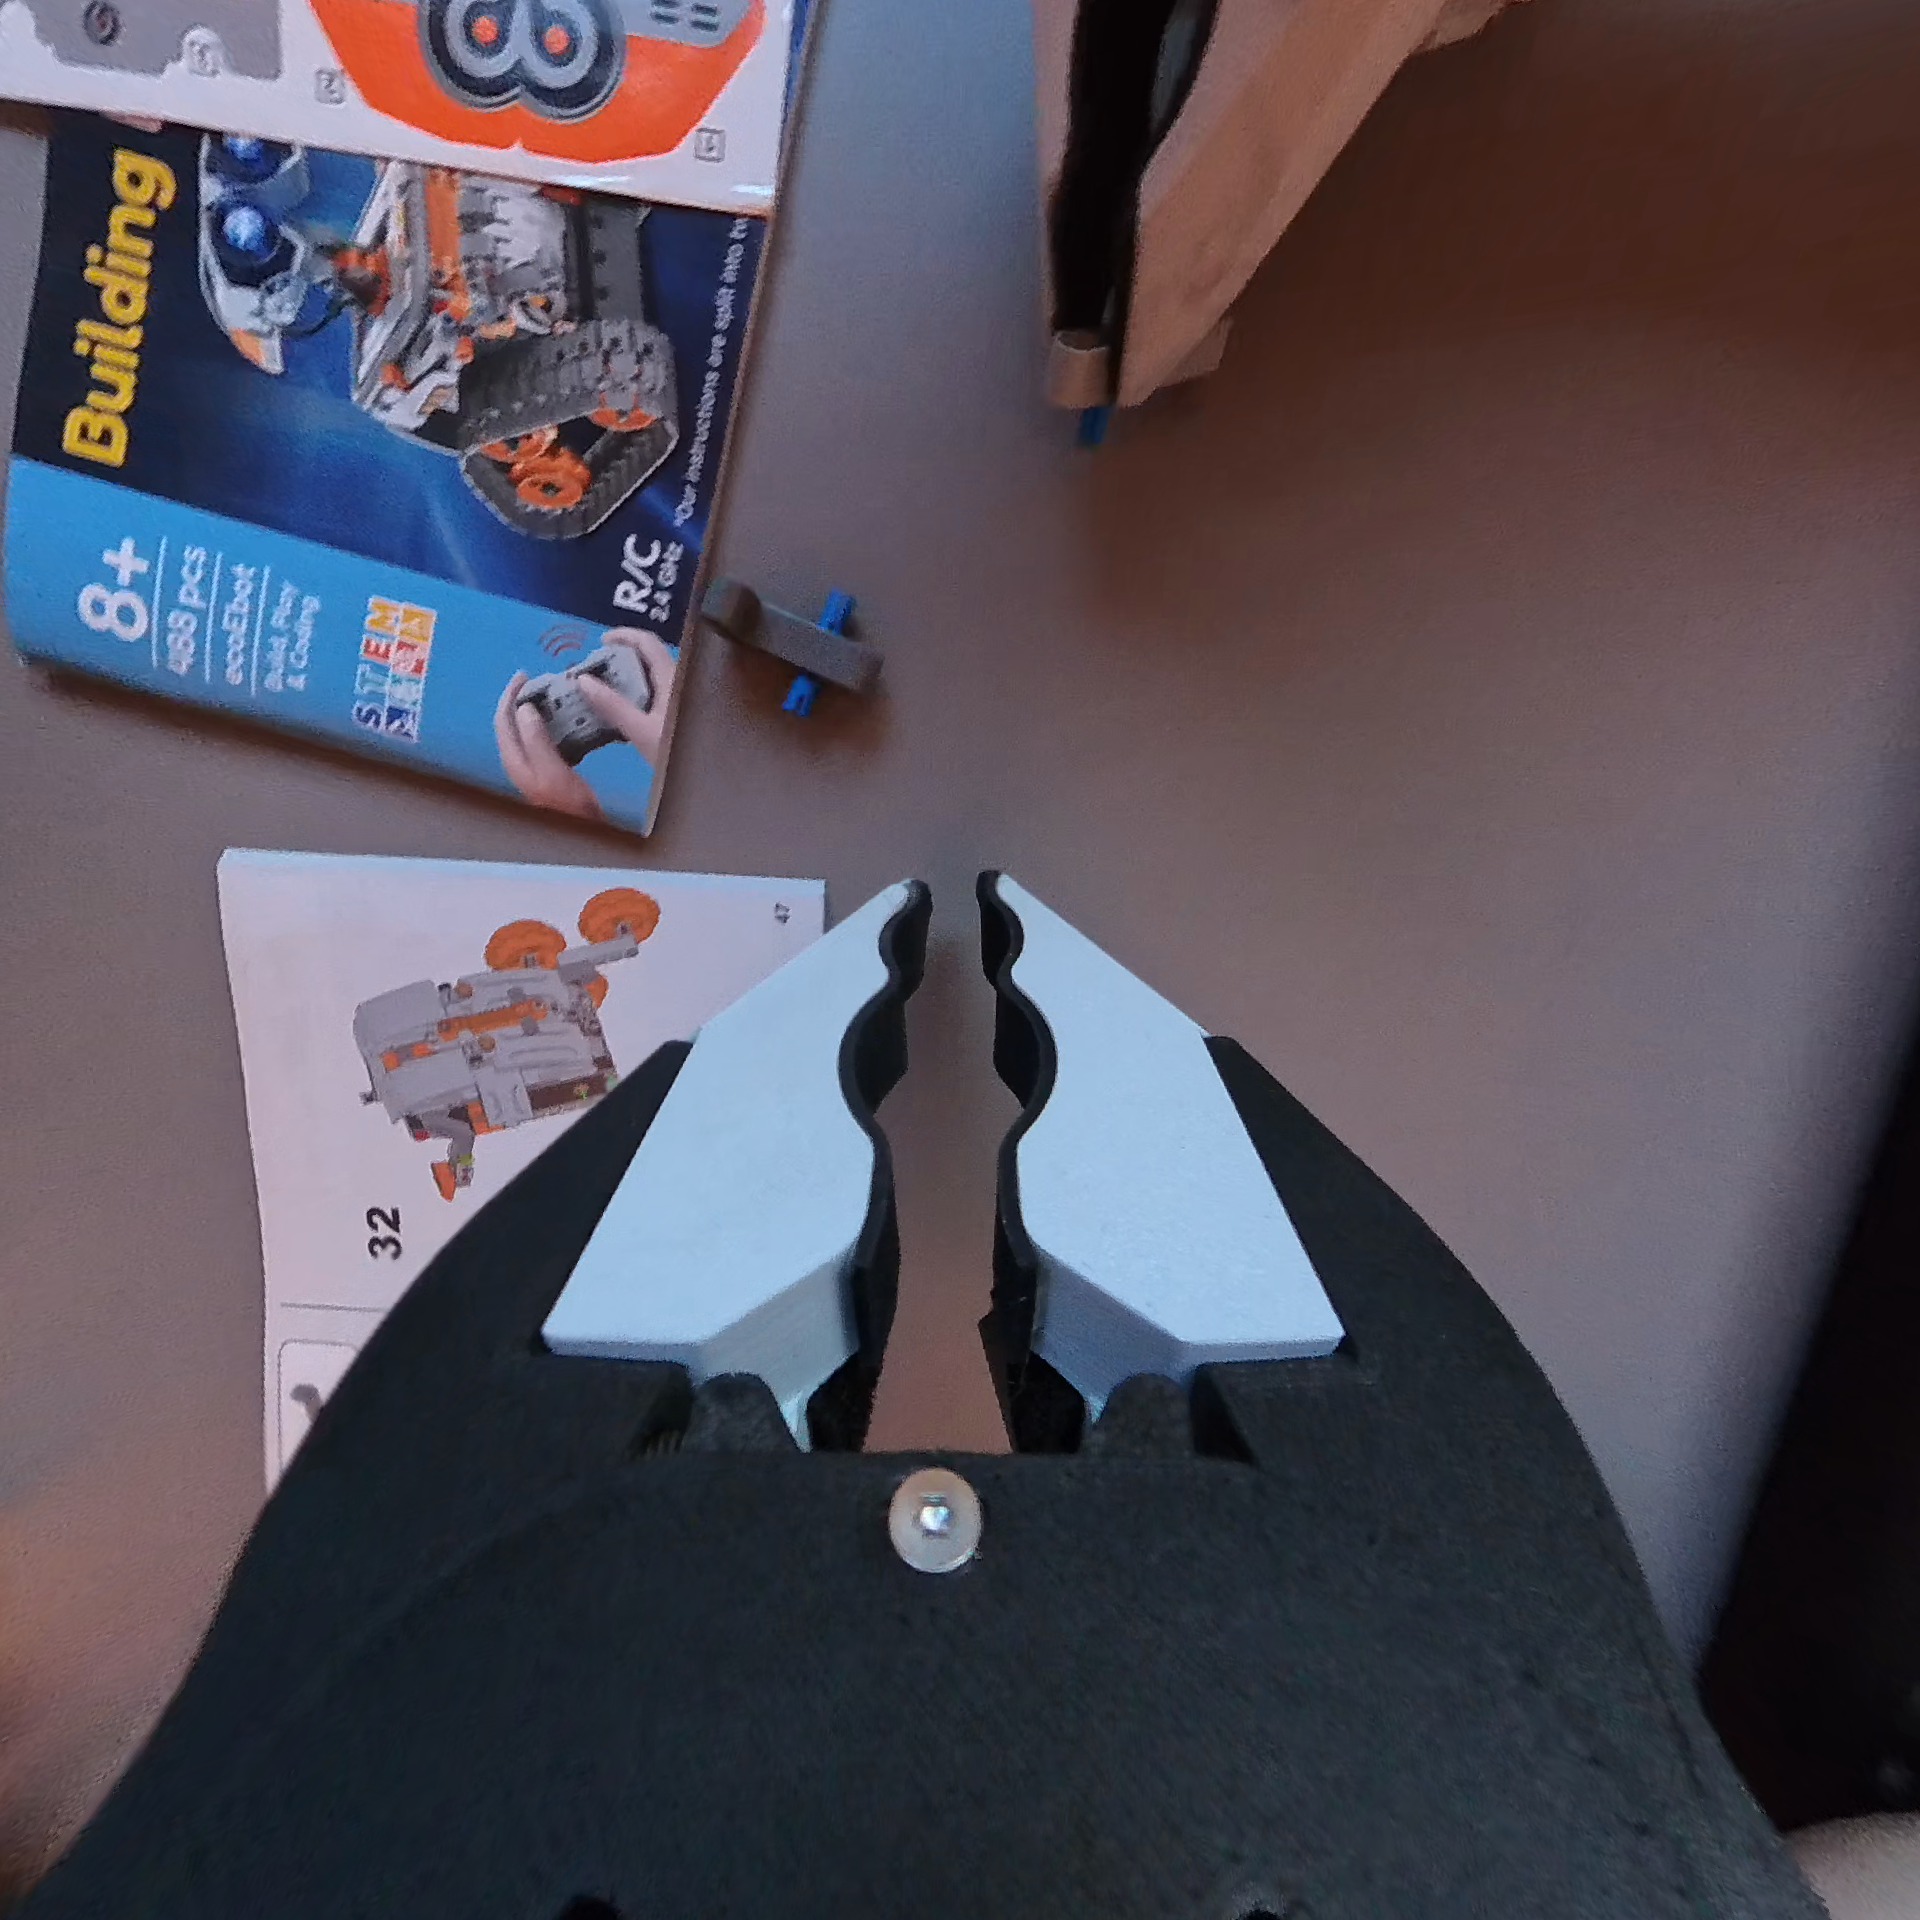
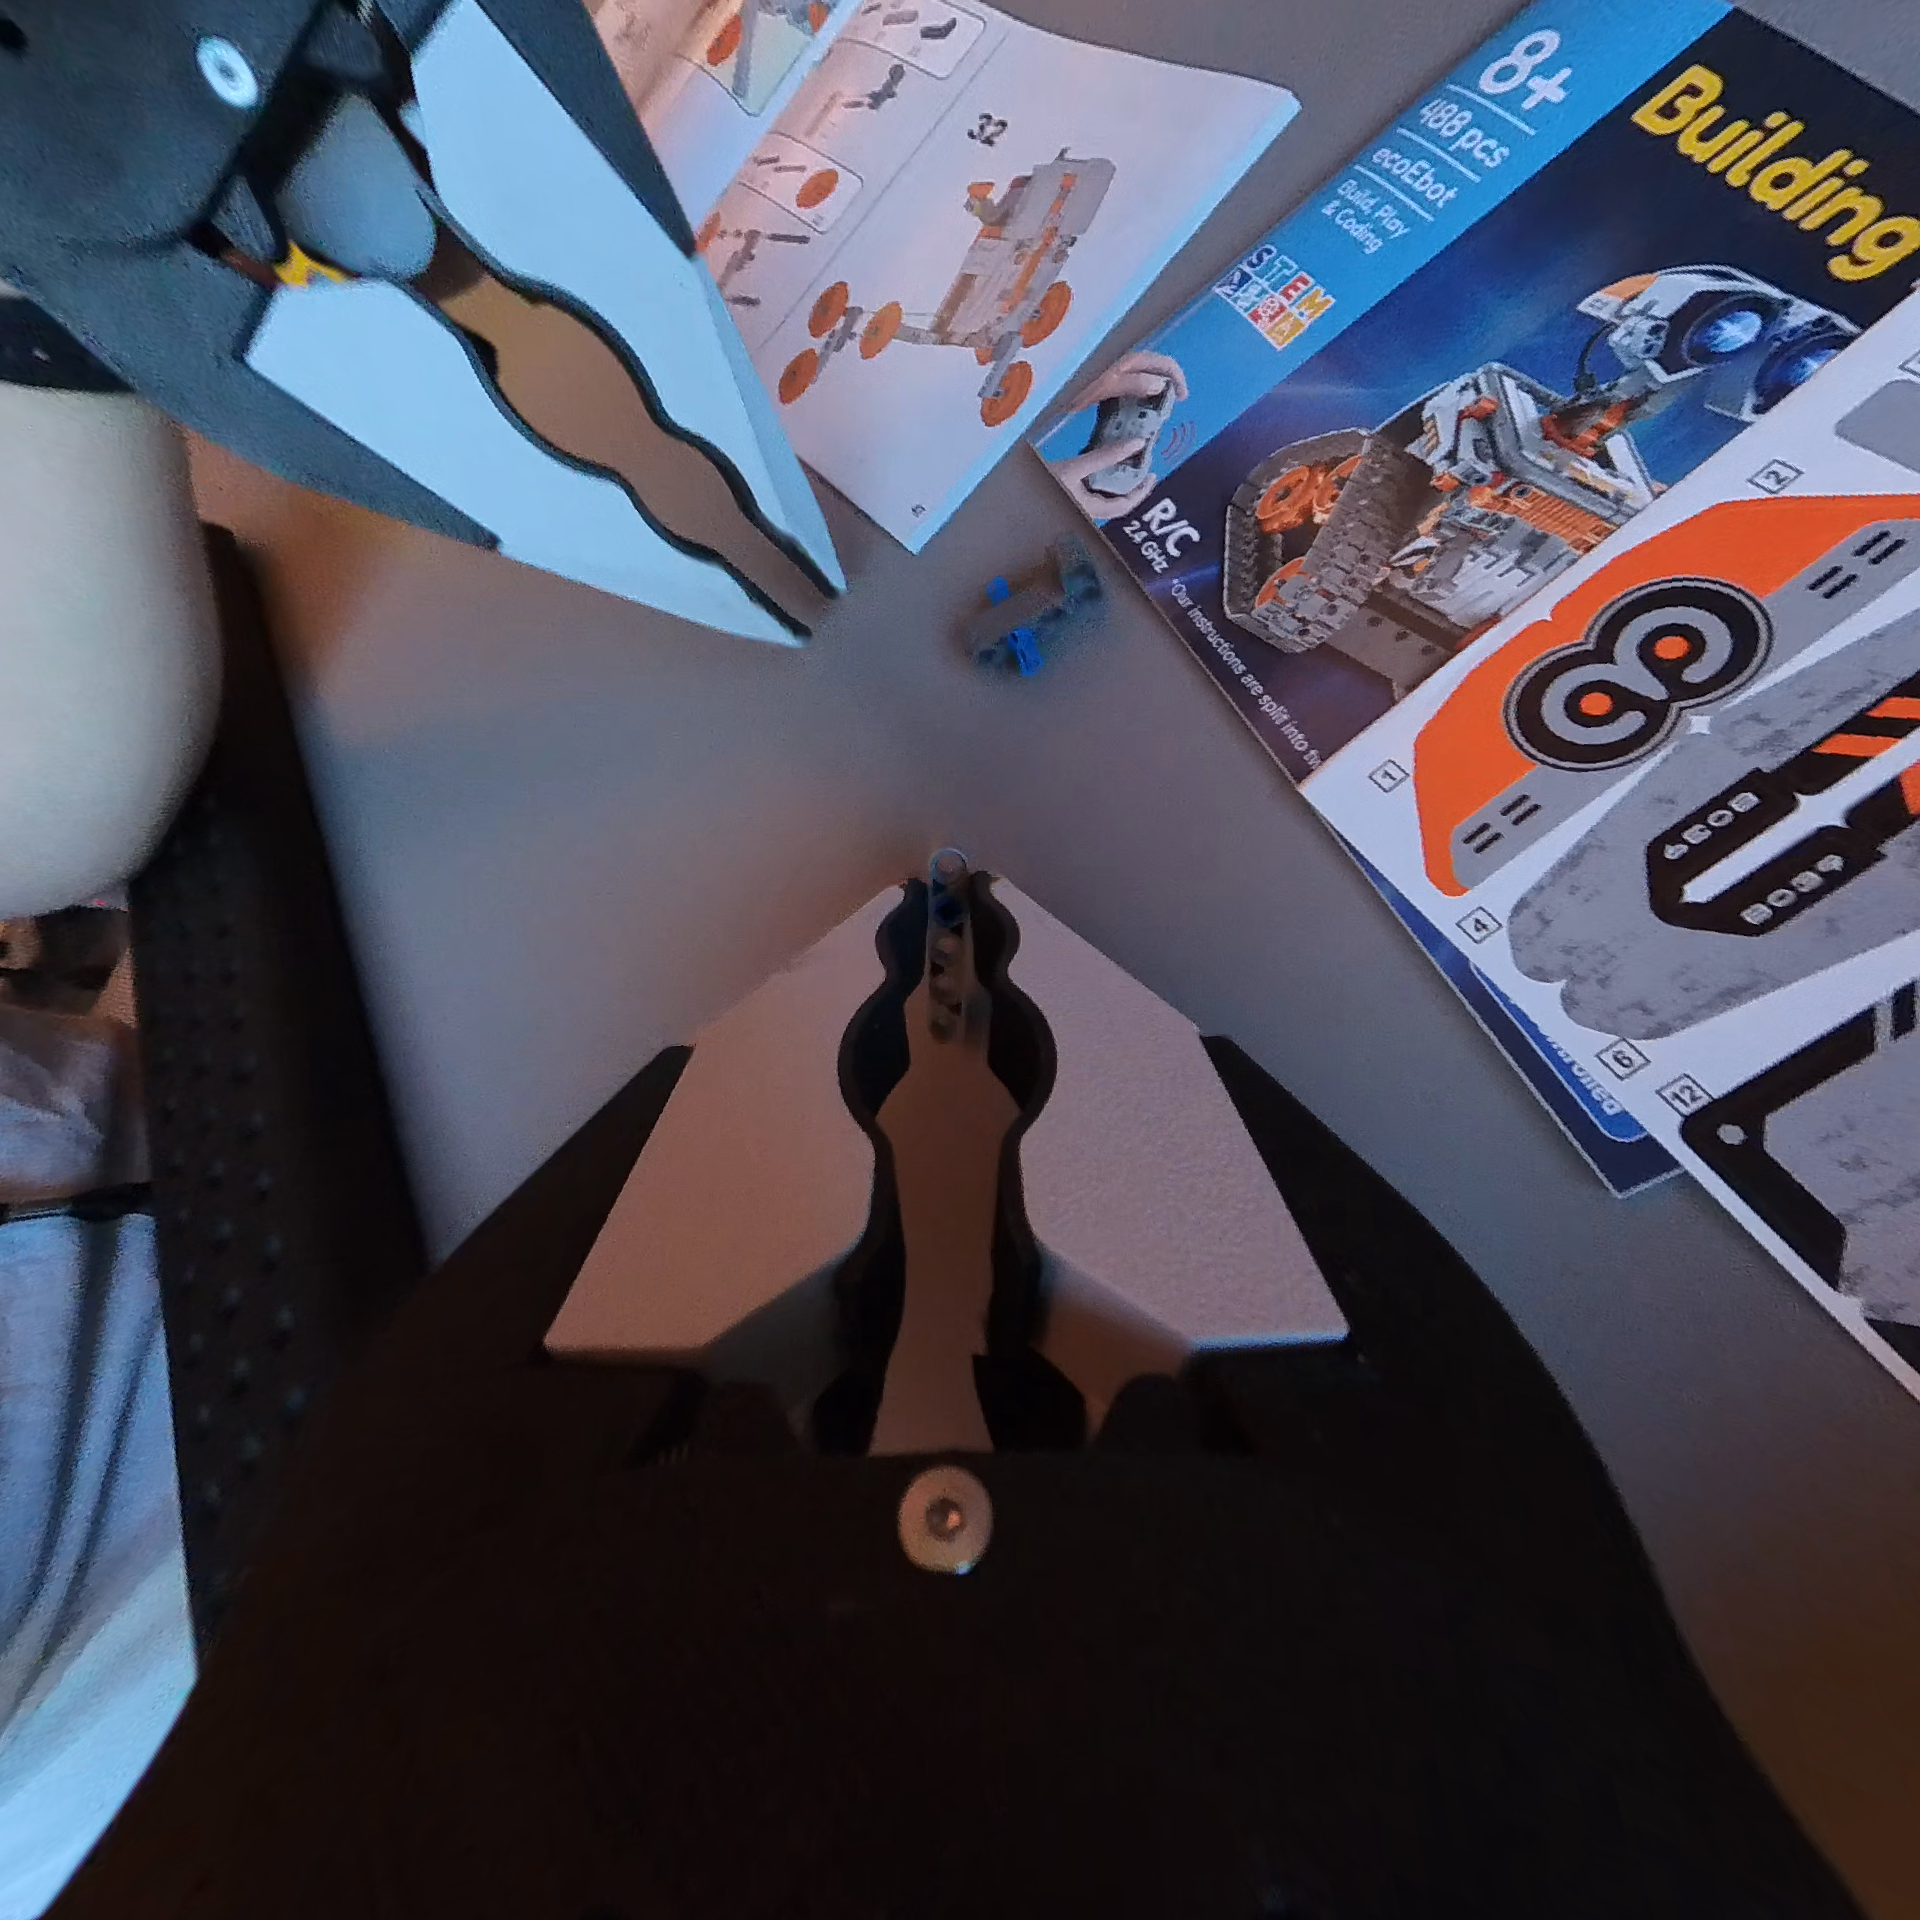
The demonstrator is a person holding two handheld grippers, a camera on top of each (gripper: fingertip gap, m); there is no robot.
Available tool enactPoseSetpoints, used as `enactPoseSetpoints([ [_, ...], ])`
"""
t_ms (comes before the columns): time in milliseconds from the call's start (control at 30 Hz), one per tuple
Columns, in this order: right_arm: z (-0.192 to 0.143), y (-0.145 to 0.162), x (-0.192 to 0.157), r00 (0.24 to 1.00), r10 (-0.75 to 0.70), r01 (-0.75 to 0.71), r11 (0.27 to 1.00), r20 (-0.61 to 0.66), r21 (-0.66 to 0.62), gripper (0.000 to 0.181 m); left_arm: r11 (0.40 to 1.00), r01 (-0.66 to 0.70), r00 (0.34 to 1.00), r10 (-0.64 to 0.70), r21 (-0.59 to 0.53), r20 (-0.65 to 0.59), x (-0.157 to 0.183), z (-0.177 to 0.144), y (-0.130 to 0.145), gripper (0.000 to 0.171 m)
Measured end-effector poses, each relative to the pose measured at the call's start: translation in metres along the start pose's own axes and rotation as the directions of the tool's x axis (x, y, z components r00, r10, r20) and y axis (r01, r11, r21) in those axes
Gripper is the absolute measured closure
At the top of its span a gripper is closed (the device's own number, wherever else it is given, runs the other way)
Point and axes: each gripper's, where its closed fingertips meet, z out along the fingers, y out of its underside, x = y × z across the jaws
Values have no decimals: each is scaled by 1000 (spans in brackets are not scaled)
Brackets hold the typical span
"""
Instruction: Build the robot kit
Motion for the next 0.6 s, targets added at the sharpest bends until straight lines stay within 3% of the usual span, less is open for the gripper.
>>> enactPoseSetpoints([
  [100, -2, 8, 9, 998, -27, 24, 999, -65, -46, 152, 1000, 24, 1000, -24, -1, 1, -5, -1, 6, 166],
  [300, 1, -35, 5, 969, -200, 214, 972, -144, 94, 153, 998, 46, 999, -46, 31, 13, -12, -11, 7, 166],
  [467, 36, -48, 13, 970, -208, 214, 976, -123, 39, 154, 995, 78, 997, -79, 60, 22, -19, -18, 10, 166],
  [600, 38, -56, 24, 948, -265, 274, 961, -175, 30, 157, 993, 94, 995, -97, 75, 29, -24, -22, 12, 167],
])
